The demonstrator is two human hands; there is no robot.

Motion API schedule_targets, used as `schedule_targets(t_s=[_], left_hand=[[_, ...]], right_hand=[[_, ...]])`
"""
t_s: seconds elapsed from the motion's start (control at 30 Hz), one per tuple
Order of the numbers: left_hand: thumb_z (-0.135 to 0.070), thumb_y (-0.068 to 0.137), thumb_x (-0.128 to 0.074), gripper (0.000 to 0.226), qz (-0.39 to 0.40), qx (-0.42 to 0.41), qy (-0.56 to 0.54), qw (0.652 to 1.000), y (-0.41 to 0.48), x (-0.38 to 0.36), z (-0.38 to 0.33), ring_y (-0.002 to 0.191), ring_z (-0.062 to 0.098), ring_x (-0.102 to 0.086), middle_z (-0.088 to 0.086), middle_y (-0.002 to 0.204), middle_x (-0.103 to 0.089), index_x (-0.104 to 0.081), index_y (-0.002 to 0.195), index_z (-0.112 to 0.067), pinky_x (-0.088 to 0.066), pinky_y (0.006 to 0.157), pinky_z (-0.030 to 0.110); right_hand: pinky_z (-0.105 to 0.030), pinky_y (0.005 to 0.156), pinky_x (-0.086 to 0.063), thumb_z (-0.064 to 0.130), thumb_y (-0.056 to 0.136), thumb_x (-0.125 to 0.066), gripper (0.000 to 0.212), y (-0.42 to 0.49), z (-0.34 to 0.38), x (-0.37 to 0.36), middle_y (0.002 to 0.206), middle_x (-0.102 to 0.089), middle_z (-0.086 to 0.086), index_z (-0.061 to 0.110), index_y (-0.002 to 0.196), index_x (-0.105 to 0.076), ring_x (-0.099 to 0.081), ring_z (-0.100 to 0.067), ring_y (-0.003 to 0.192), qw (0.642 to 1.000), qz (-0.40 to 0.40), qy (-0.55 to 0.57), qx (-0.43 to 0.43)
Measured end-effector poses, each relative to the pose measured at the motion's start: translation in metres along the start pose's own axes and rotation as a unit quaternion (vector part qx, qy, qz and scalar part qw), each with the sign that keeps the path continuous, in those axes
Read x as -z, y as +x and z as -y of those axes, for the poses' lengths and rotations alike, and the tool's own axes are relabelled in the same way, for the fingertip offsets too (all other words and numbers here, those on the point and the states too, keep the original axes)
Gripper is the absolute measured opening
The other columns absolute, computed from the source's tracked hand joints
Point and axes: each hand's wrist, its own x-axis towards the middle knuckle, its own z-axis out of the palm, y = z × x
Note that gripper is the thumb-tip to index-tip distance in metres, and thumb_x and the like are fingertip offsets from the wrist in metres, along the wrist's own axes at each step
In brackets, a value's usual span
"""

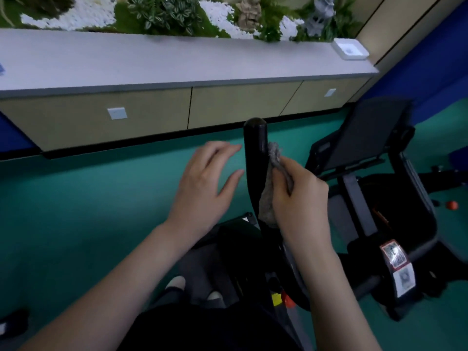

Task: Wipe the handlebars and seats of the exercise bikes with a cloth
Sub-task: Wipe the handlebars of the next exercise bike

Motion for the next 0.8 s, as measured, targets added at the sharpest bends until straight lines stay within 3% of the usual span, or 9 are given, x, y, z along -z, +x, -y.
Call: schedule_targets(t_s=[0.1, 0.2, 0.3, 0.37, 0.43, 0.63, 0.8], left_hand=[[-0.020, 0.095, -0.055, 0.032, -0.020, -0.159, 0.107, 0.981, 0.013, 0.007, 0.001, 0.115, 0.027, -0.052, 0.011, 0.124, -0.059, -0.061, 0.122, -0.004, -0.036, 0.099, 0.035], [-0.023, 0.097, -0.053, 0.027, 0.002, -0.259, 0.141, 0.955, 0.028, 0.006, -0.002, 0.123, 0.024, -0.050, 0.005, 0.126, -0.061, -0.066, 0.116, -0.009, -0.033, 0.101, 0.035], [-0.023, 0.096, -0.054, 0.023, 0.050, -0.327, 0.159, 0.930, 0.040, 0.002, -0.001, 0.124, 0.025, -0.052, 0.002, 0.120, -0.065, -0.070, 0.106, -0.010, -0.029, 0.107, 0.037], [-0.023, 0.096, -0.053, 0.022, 0.077, -0.348, 0.165, 0.920, 0.046, 0.000, 0.001, 0.123, 0.026, -0.053, 0.003, 0.115, -0.066, -0.071, 0.101, -0.010, -0.029, 0.109, 0.039], [-0.022, 0.096, -0.053, 0.022, 0.085, -0.355, 0.159, 0.918, 0.050, 0.000, 0.001, 0.121, 0.027, -0.054, 0.004, 0.110, -0.067, -0.071, 0.096, -0.010, -0.029, 0.110, 0.040], [-0.017, 0.092, -0.056, 0.019, 0.094, -0.349, 0.116, 0.925, 0.055, 0.000, 0.000, 0.114, 0.028, -0.057, 0.005, 0.098, -0.067, -0.072, 0.089, -0.007, -0.028, 0.112, 0.040], [-0.015, 0.091, -0.057, 0.017, 0.096, -0.356, 0.087, 0.926, 0.057, 0.000, 0.000, 0.113, 0.029, -0.058, 0.005, 0.096, -0.068, -0.072, 0.093, -0.007, -0.028, 0.113, 0.043]], right_hand=[[-0.022, 0.052, -0.031, 0.008, 0.095, -0.049, 0.017, -0.006, -0.004, -0.002, 0.072, -0.052, -0.005, 0.006, 0.089, -0.064, -0.046, -0.015, 0.060, 0.999, 0.029, -0.027, -0.024], [-0.029, 0.059, -0.030, 0.010, 0.092, -0.052, 0.019, -0.016, -0.016, 0.001, 0.070, -0.050, -0.008, 0.010, 0.073, -0.055, -0.048, -0.024, 0.065, 0.995, 0.057, -0.052, -0.057], [-0.020, 0.062, -0.033, 0.011, 0.091, -0.058, 0.013, -0.026, -0.017, 0.004, 0.079, -0.058, -0.010, 0.008, 0.088, -0.070, -0.053, -0.019, 0.072, 0.996, 0.019, -0.010, -0.087], [-0.009, 0.066, -0.035, 0.013, 0.091, -0.060, 0.017, -0.025, -0.011, 0.001, 0.089, -0.059, -0.007, 0.011, 0.103, -0.072, -0.051, -0.008, 0.076, 0.993, -0.041, 0.024, -0.105], [-0.005, 0.070, -0.035, 0.013, 0.091, -0.061, 0.020, -0.021, -0.004, -0.004, 0.093, -0.058, -0.004, 0.012, 0.109, -0.070, -0.050, -0.004, 0.078, 0.991, -0.081, 0.038, -0.100], [-0.012, 0.070, -0.033, 0.007, 0.086, -0.064, 0.015, -0.037, -0.008, 0.004, 0.088, -0.061, -0.006, 0.009, 0.098, -0.073, -0.054, -0.012, 0.078, 0.994, -0.028, -0.010, -0.102], [0.001, 0.075, -0.032, 0.010, 0.086, -0.065, 0.017, -0.043, -0.008, 0.005, 0.094, -0.062, -0.002, 0.010, 0.100, -0.073, -0.055, -0.006, 0.086, 0.986, -0.074, 0.015, -0.145]])
